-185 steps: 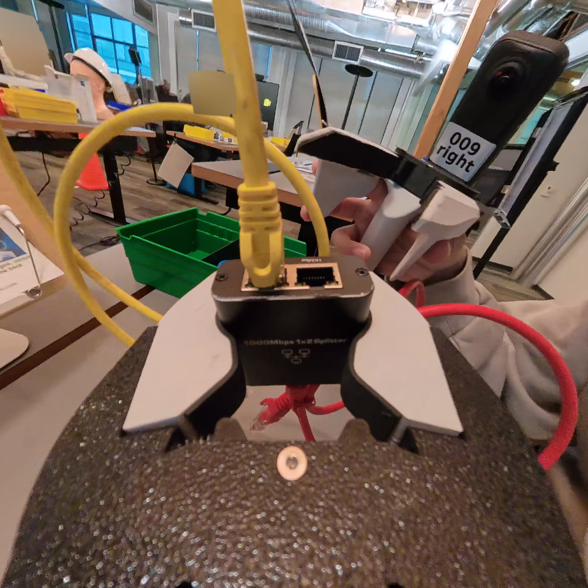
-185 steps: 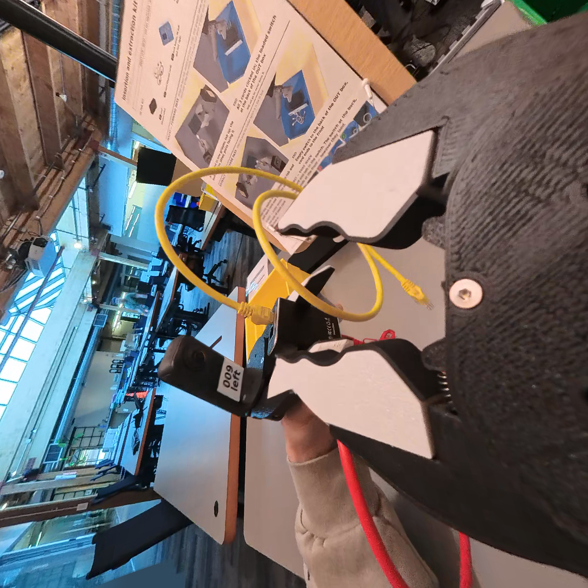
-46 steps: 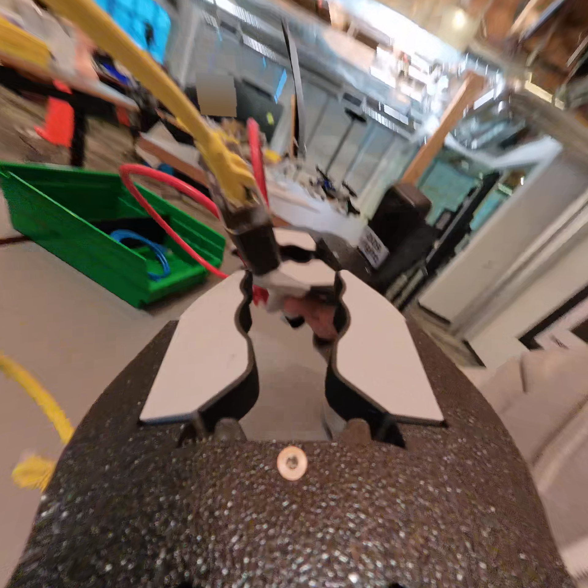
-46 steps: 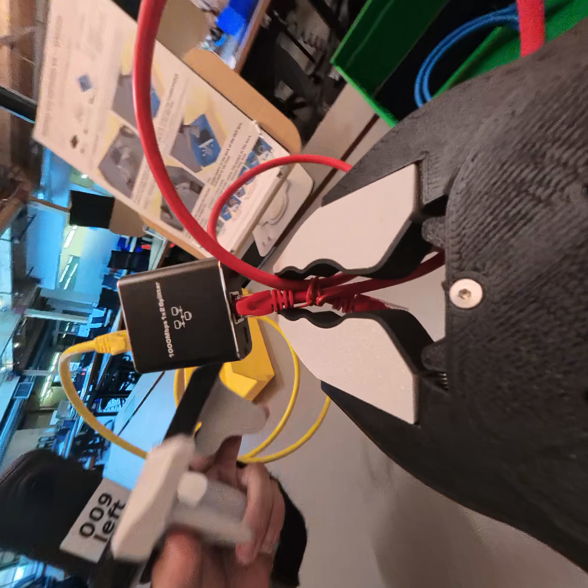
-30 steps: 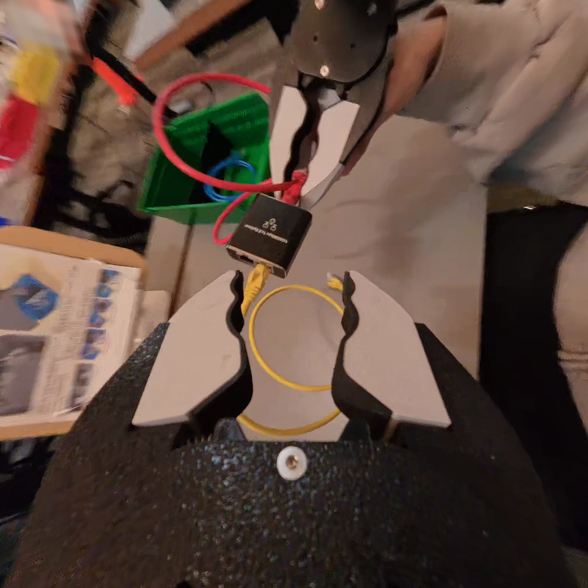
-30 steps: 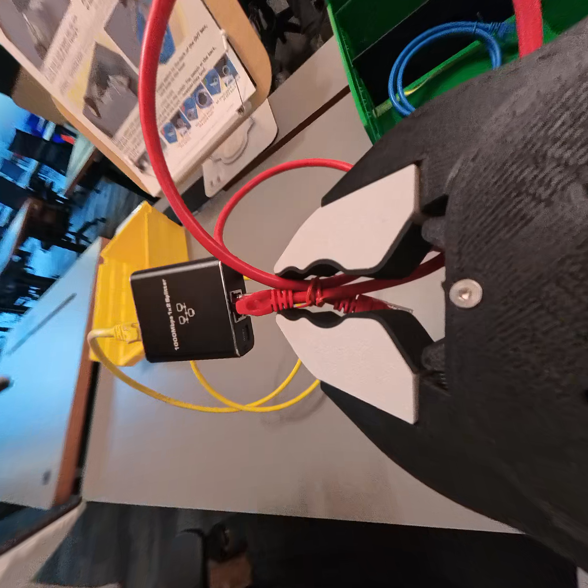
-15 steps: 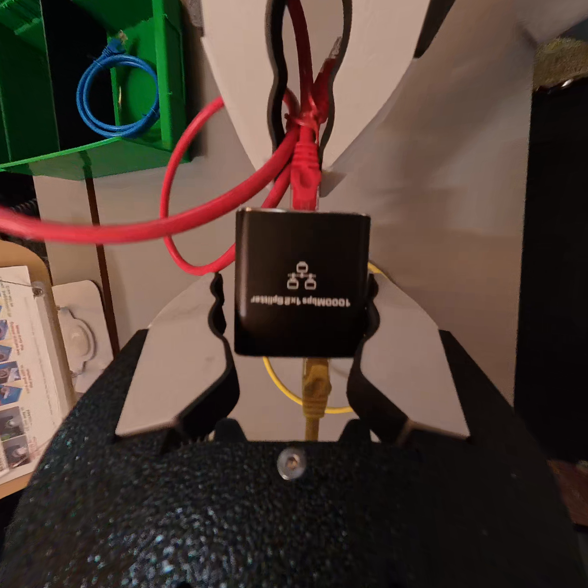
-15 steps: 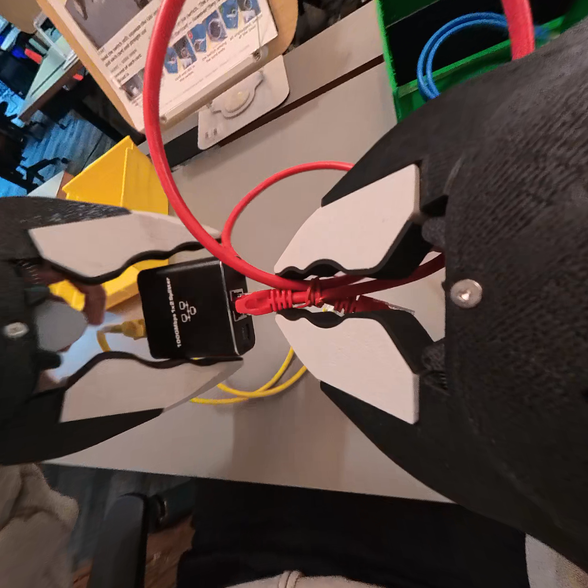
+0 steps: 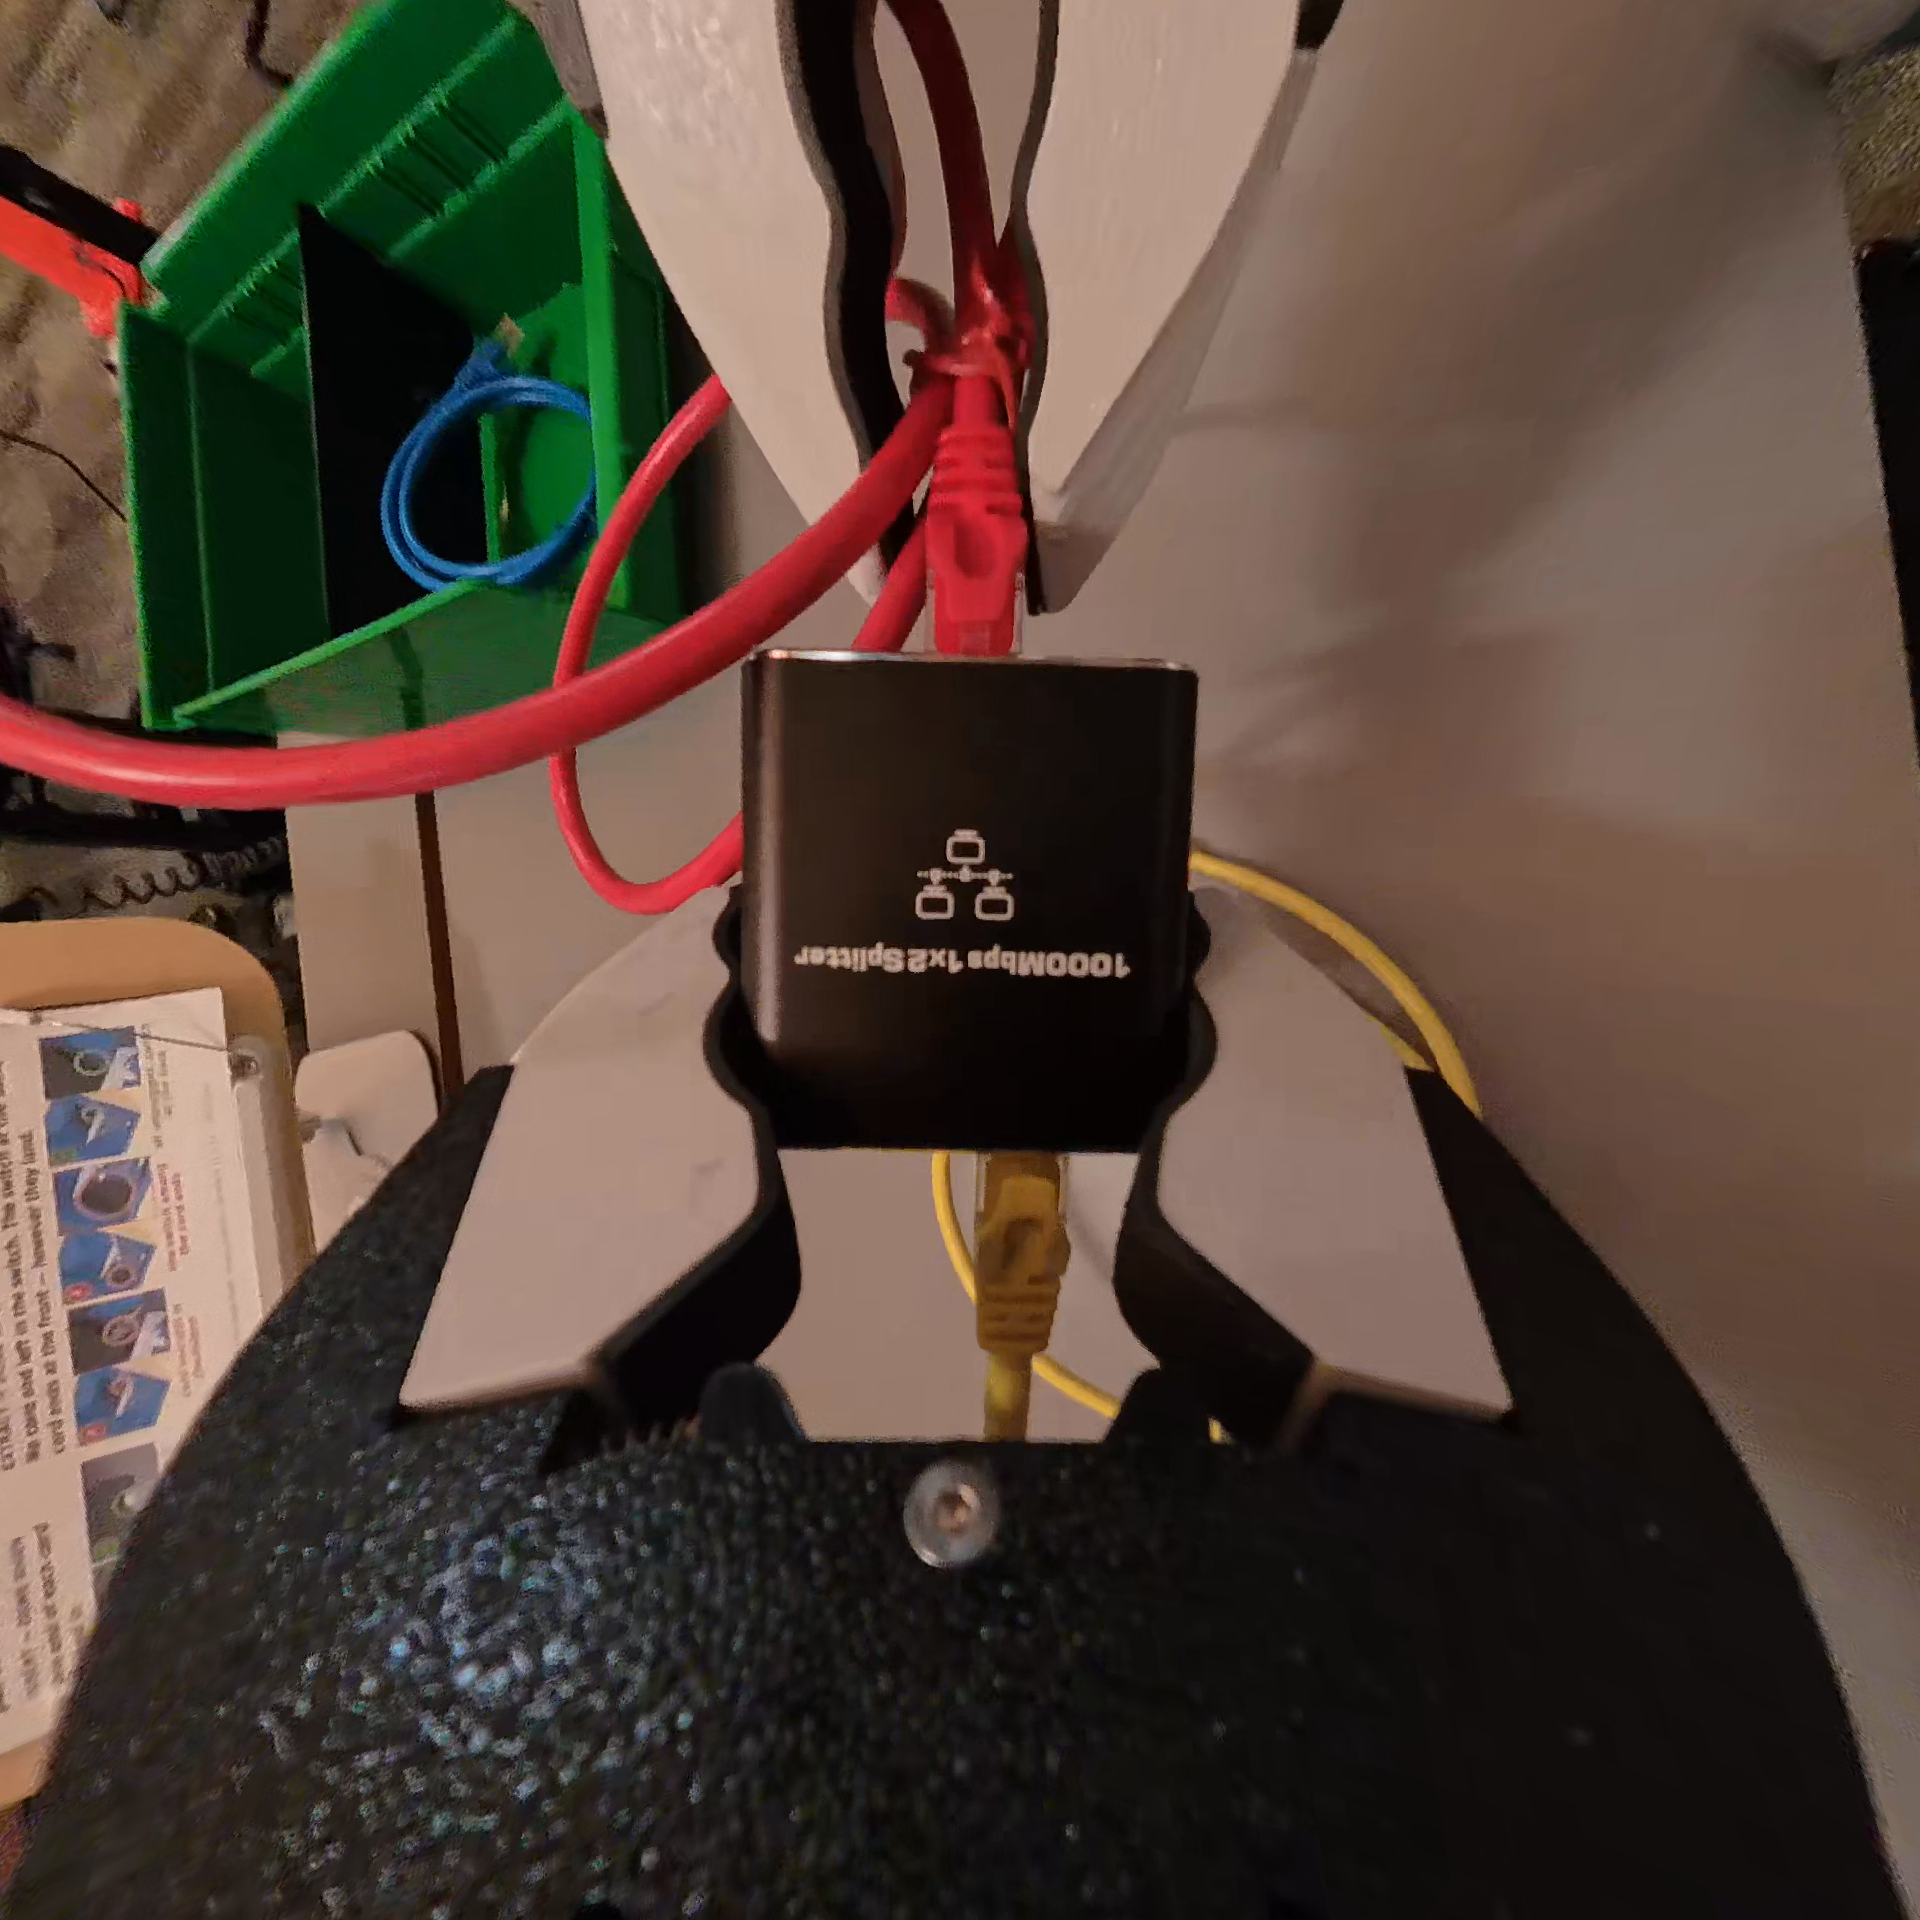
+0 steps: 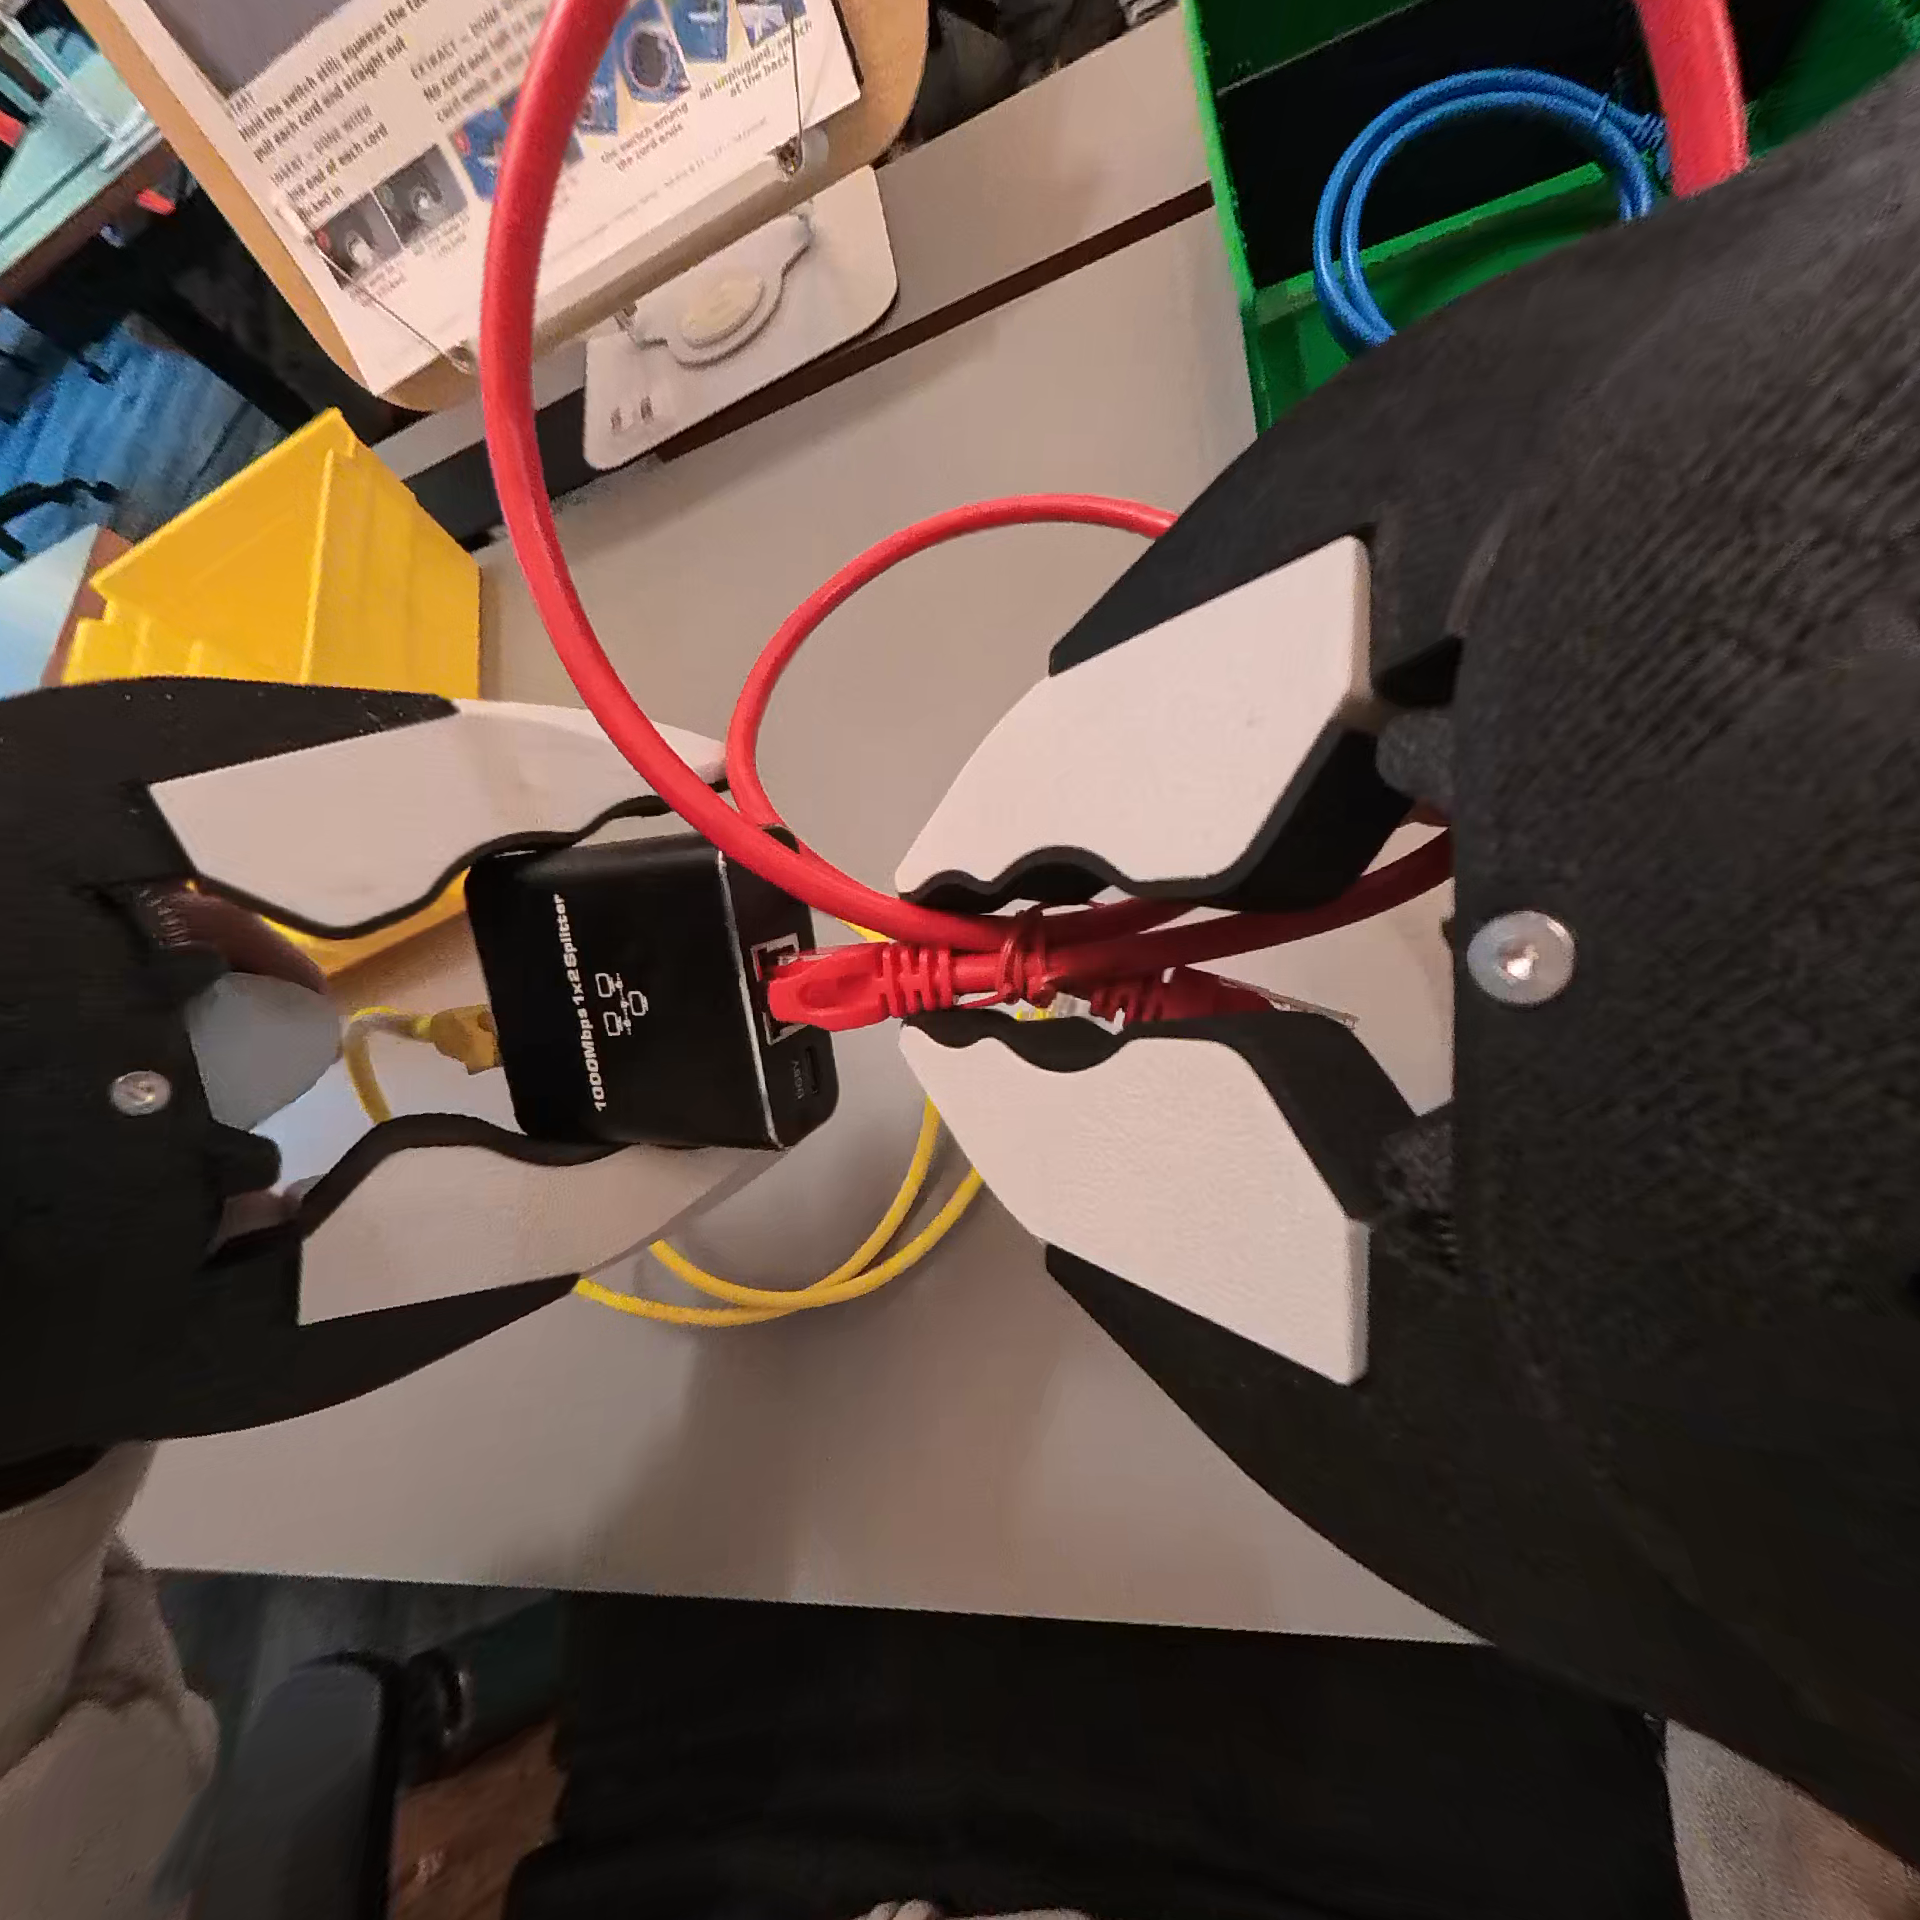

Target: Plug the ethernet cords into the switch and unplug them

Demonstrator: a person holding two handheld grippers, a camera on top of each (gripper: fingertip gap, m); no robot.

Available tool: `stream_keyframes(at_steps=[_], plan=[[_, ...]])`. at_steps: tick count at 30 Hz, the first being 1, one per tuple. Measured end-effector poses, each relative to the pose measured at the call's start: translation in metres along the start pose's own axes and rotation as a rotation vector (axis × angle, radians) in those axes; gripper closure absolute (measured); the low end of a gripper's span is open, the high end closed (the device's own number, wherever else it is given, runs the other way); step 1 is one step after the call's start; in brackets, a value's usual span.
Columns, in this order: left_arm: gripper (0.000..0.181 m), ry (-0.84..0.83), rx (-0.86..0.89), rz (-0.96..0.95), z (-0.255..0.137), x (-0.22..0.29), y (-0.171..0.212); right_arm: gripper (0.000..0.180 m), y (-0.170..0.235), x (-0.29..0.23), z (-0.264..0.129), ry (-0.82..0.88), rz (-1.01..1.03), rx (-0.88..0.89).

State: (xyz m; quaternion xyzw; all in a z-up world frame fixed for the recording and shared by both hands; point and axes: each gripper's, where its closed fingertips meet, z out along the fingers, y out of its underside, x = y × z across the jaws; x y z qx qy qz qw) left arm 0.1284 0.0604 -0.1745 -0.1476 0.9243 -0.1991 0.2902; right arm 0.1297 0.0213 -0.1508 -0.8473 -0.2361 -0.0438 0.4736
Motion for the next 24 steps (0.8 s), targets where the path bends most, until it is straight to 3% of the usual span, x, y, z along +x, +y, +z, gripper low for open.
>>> stream_keyframes(at_steps=[6,17,21,24], plan=[[0.099,-0.064,-0.080,-0.053,0.007,0.000,0.007,0.162,0.001,-0.002,0.004,0.003,-0.011,-0.029],[0.098,-0.160,-0.191,0.029,0.023,-0.001,0.015,0.162,0.009,-0.003,0.008,0.018,-0.047,-0.114],[0.100,-0.188,-0.199,-0.021,0.029,-0.004,0.018,0.160,0.012,0.004,0.009,0.053,-0.034,-0.116],[0.102,-0.271,-0.146,-0.166,0.024,-0.024,0.022,0.149,-0.003,0.024,-0.006,0.195,-0.004,-0.012]])
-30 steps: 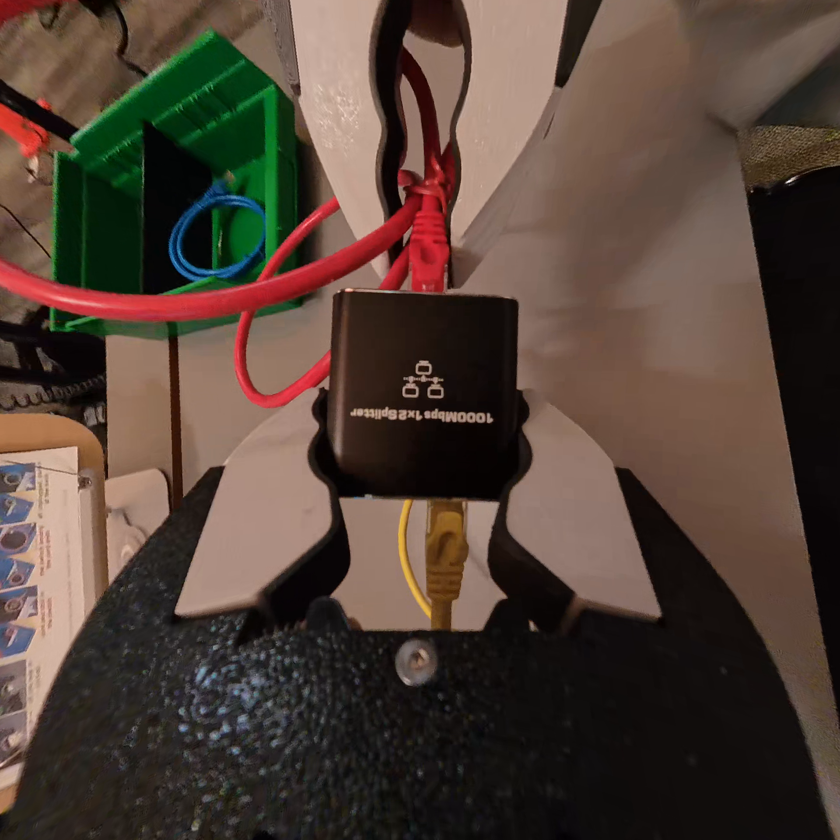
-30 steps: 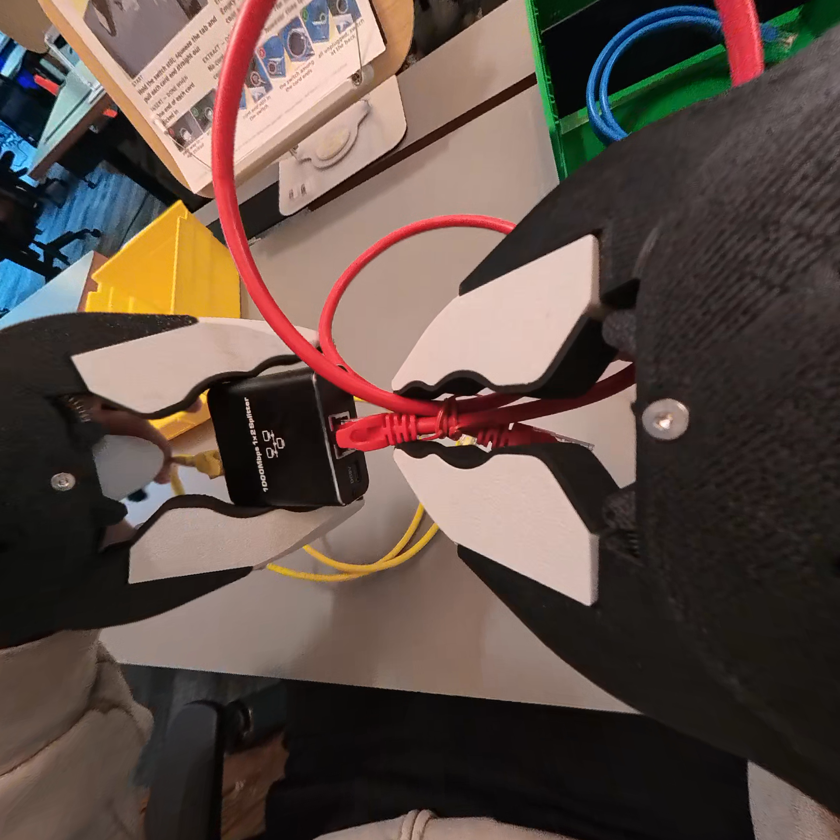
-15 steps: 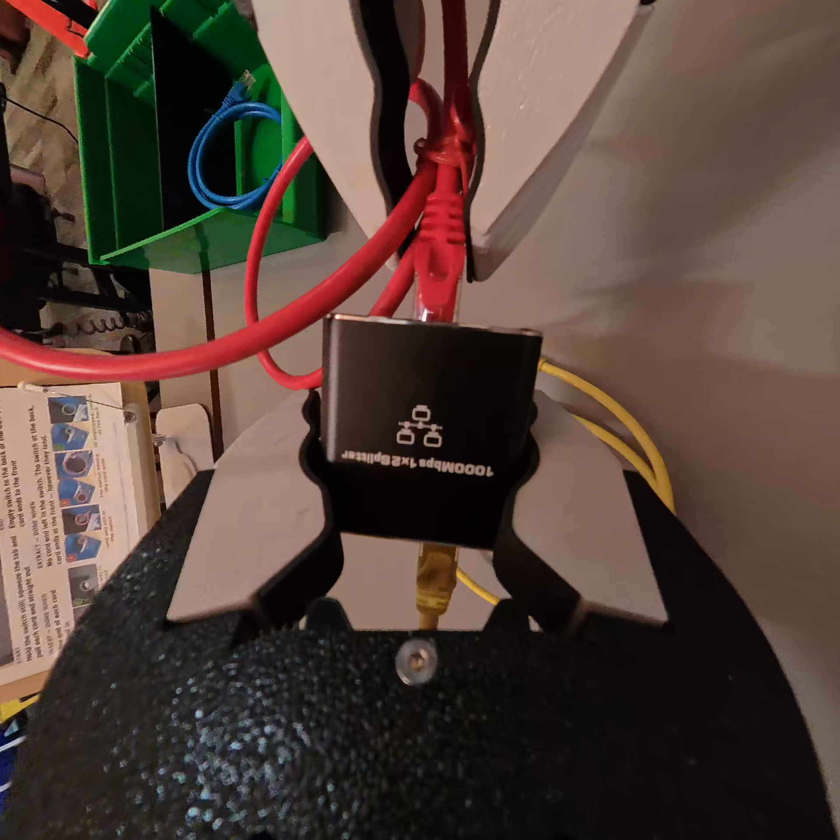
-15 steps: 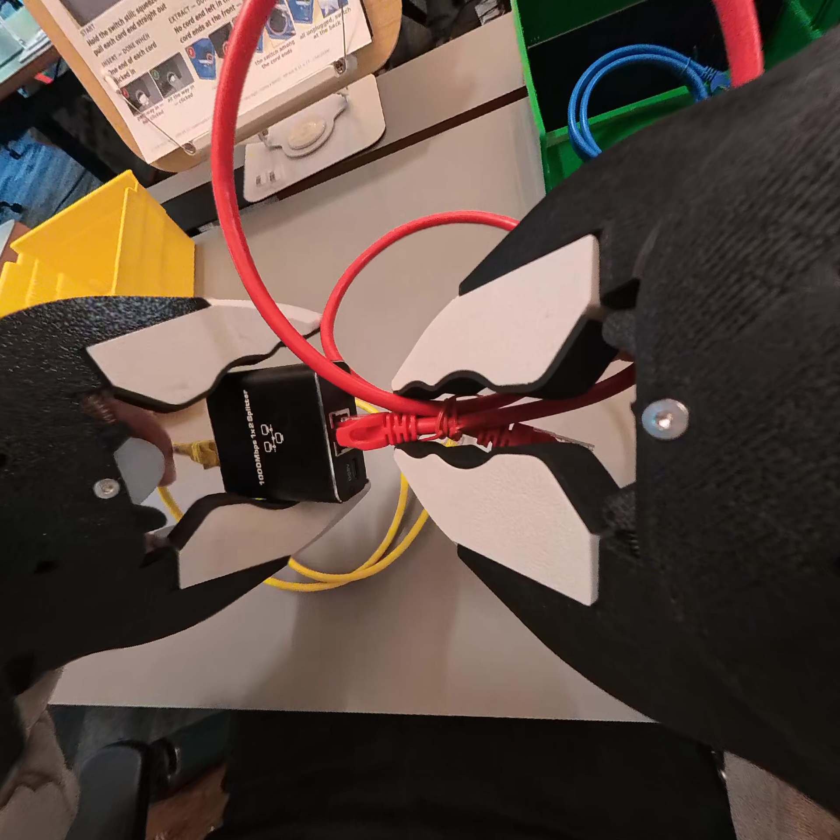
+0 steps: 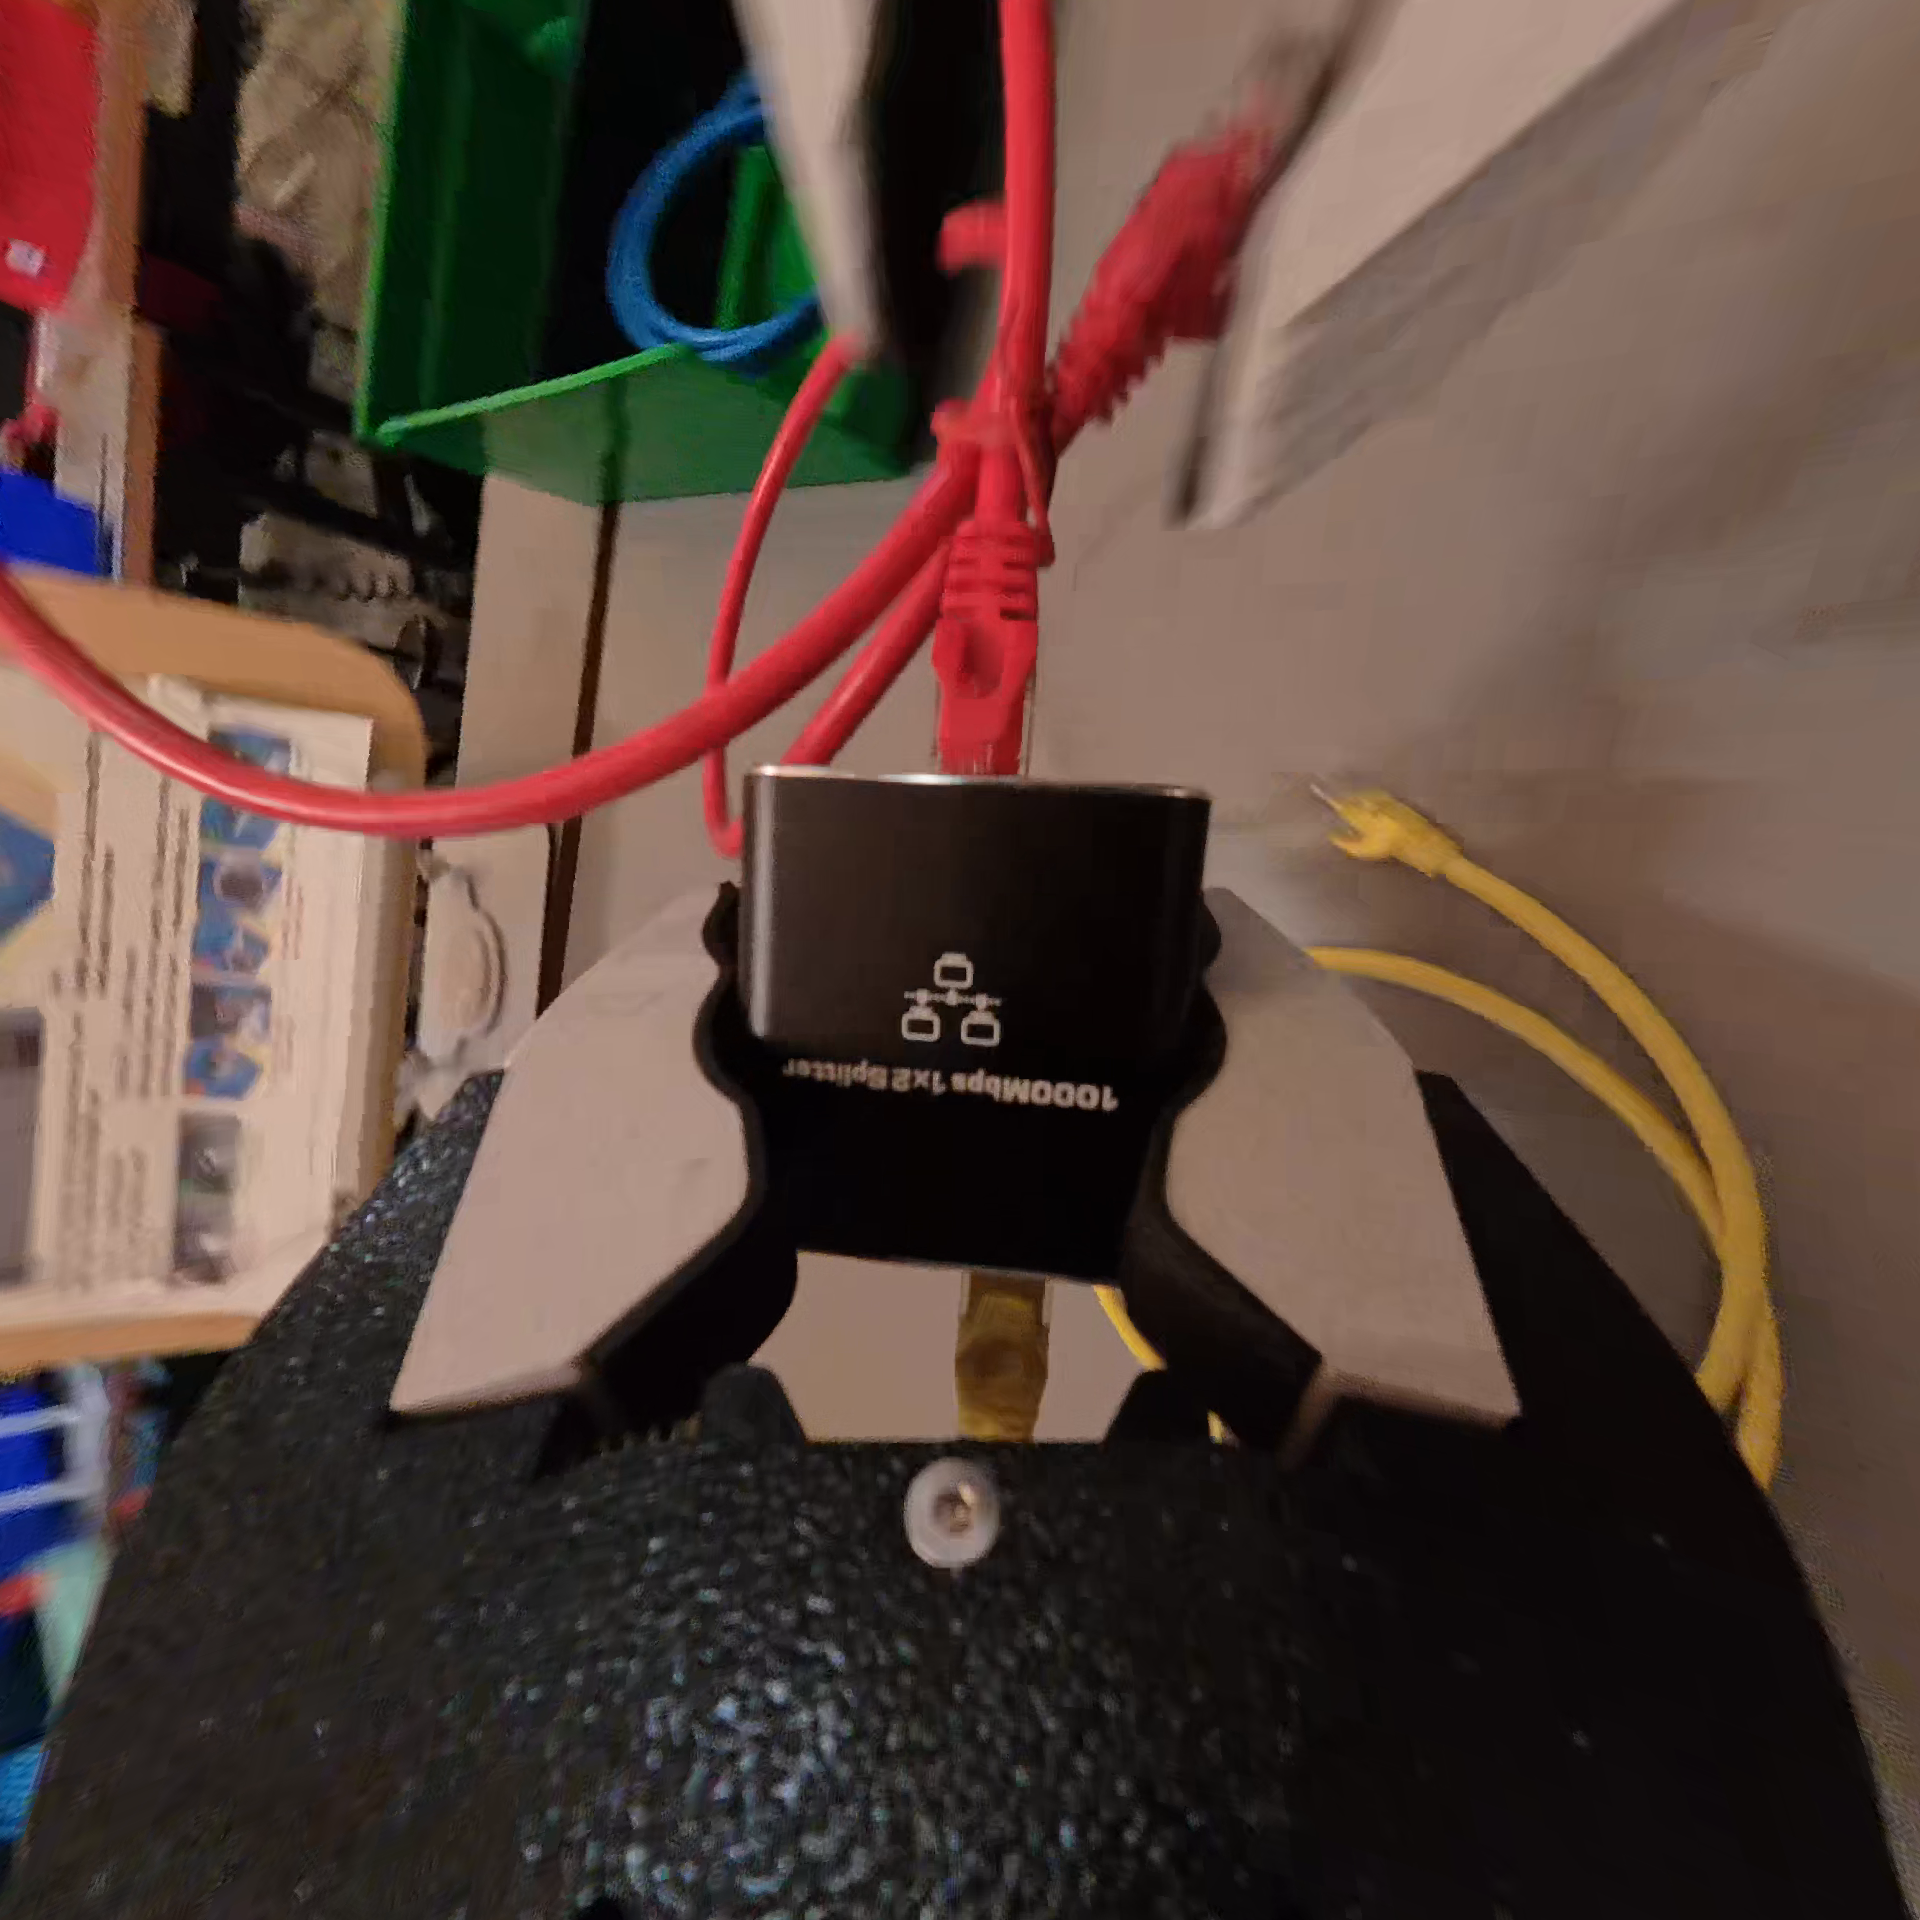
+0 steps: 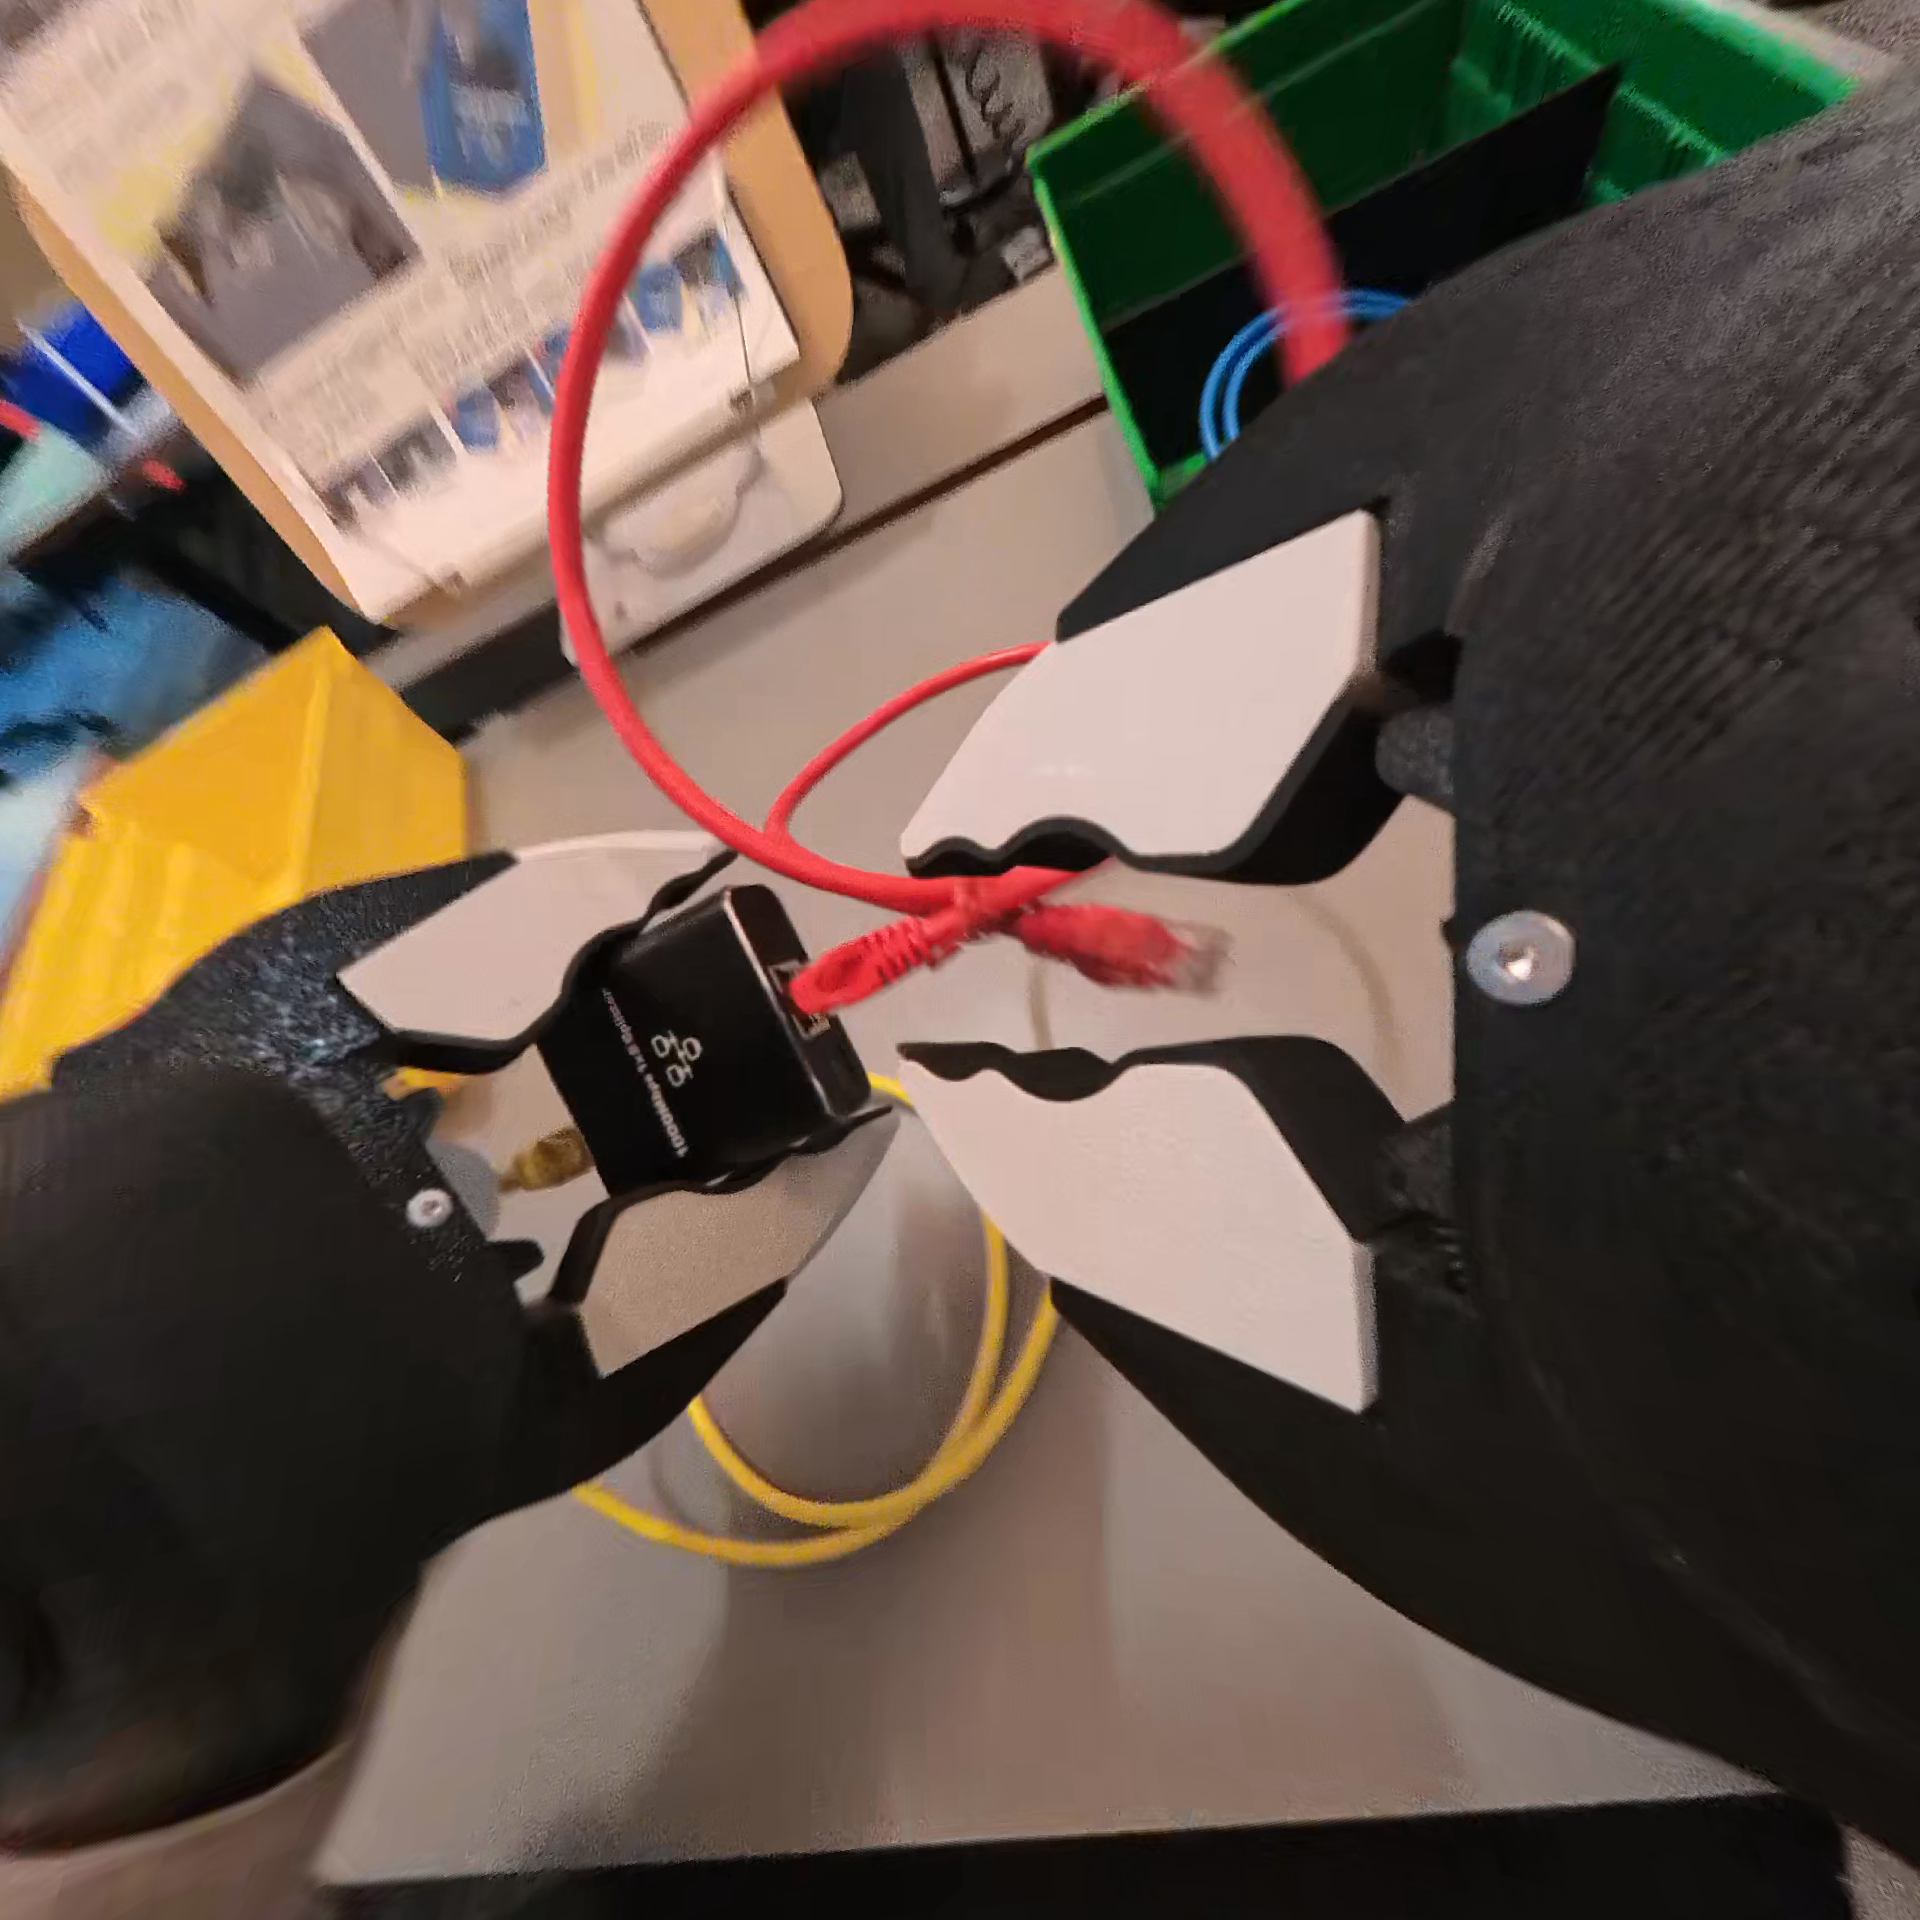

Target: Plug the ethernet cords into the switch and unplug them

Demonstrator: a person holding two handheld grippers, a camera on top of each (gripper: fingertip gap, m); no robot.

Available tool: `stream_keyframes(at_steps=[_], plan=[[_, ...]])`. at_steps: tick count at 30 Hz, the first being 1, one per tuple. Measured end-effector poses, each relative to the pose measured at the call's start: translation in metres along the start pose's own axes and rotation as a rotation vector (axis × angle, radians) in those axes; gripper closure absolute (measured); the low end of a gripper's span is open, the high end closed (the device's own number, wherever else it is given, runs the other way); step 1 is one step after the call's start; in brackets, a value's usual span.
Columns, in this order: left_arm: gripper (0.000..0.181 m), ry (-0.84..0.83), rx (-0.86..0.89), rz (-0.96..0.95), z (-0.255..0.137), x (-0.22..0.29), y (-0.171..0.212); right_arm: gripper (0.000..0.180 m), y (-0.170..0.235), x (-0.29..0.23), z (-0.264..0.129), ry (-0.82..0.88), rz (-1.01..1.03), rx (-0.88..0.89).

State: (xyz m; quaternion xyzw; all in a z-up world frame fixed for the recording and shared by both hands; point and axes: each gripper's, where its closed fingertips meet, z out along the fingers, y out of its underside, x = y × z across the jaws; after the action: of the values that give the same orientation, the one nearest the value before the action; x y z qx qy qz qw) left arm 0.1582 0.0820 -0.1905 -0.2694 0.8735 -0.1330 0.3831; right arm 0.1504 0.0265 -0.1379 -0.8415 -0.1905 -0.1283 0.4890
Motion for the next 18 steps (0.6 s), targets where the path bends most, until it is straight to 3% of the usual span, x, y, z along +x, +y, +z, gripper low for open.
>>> stream_keyframes(at_steps=[3,8,13,15,18], plan=[[0.103,-0.051,0.102,-0.263,-0.007,-0.028,0.001,0.132,-0.020,0.023,-0.020,0.153,0.100,0.135],[0.104,-0.169,0.313,-0.481,-0.034,-0.061,-0.010,0.137,-0.035,0.032,-0.020,0.147,0.411,0.304],[0.104,-0.284,0.409,-0.459,-0.052,-0.067,-0.030,0.139,-0.076,0.028,-0.015,-0.082,0.754,0.728],[0.104,-0.344,0.424,-0.419,-0.058,-0.066,-0.038,0.150,-0.079,0.027,-0.012,-0.085,0.788,0.761],[0.104,-0.398,0.435,-0.375,-0.062,-0.062,-0.046,0.150,-0.088,0.022,-0.014,-0.048,0.706,0.794]])
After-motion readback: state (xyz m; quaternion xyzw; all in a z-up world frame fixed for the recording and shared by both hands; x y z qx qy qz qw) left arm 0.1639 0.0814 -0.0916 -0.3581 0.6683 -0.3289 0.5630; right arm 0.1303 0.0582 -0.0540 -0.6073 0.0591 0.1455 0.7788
